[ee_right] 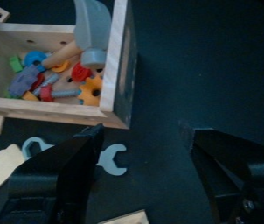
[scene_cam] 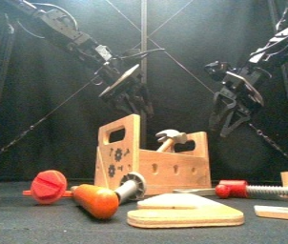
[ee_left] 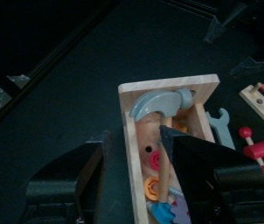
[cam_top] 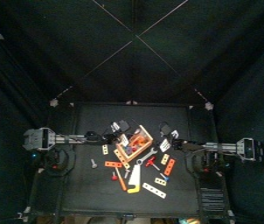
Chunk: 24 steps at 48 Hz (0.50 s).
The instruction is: Grab wrench
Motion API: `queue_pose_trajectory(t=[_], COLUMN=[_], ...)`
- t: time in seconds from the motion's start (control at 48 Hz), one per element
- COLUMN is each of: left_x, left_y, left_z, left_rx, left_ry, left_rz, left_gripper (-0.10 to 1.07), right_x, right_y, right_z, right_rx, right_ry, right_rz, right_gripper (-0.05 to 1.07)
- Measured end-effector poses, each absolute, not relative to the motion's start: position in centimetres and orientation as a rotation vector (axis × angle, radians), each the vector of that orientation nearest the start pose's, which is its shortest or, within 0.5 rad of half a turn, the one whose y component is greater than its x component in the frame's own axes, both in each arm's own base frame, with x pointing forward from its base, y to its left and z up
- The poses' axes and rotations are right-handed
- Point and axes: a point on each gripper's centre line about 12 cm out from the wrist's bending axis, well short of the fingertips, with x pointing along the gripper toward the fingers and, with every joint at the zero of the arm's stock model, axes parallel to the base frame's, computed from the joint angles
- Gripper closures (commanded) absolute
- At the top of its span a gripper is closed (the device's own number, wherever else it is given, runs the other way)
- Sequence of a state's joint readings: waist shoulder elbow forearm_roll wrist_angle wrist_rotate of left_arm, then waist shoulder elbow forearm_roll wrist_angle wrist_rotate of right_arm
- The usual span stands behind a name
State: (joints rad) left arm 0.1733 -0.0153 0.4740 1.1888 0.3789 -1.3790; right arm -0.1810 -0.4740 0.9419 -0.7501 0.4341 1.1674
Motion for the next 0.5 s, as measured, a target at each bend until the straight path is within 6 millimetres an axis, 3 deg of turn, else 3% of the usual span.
queue_pose_trajectory(t=[0.333,0.5], left_x=[37.4,35.6], left_y=[10.4,9.7], left_z=[24.6,25.6], left_rx=[-0.111,-0.1], left_ry=[0.519,0.482], left_rz=[0.54,0.492], left_gripper=[0.12,0.12], right_x=[25.5,25.7], right_y=[-4.2,-3.5], right_z=[20.6,20.3], right_rx=[0.372,0.362], right_ry=[0.694,0.71], right_rz=[-0.489,-0.464], right_gripper=[0.04,0.04])
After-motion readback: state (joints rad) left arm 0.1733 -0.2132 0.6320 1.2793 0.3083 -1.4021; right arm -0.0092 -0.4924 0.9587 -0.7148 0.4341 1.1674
